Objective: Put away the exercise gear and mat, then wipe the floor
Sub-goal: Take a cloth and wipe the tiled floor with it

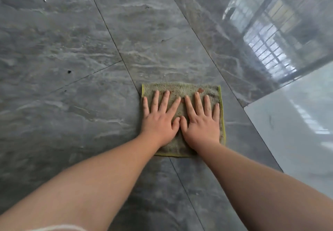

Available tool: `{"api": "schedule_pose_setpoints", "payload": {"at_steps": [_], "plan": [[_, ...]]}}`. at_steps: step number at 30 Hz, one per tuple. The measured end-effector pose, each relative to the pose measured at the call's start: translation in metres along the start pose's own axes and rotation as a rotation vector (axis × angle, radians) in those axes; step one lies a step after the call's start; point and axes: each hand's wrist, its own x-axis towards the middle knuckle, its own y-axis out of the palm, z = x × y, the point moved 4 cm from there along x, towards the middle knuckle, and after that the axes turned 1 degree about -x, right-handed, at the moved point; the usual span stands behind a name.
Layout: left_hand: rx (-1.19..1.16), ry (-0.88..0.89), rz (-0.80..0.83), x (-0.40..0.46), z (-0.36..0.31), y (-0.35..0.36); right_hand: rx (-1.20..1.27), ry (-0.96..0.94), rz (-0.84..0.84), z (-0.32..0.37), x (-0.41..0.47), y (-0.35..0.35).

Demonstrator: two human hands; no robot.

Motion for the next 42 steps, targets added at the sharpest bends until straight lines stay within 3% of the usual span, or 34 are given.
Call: {"api": "schedule_pose_setpoints", "payload": {"at_steps": [9, 18, 27, 33, 42], "plan": [[0.069, 0.207, 0.091, -0.101, -0.043, 0.038, 0.002, 0.162, 0.131, -0.023, -0.133, 0.044], [0.070, 0.207, 0.055, -0.110, -0.045, 0.040, 0.034, 0.180, 0.075, -0.024, -0.145, 0.044], [-0.059, 0.332, 0.043, -0.100, -0.031, 0.017, 0.229, 0.079, -0.227, -0.068, -0.133, 0.007], [-0.385, 0.147, -0.087, -0.048, 0.007, -0.015, 0.288, 0.160, -0.222, -0.090, -0.101, -0.009], [-0.300, 0.089, -0.032, -0.027, 0.025, -0.023, 0.111, 0.167, -0.079, -0.099, -0.086, -0.017]]}}
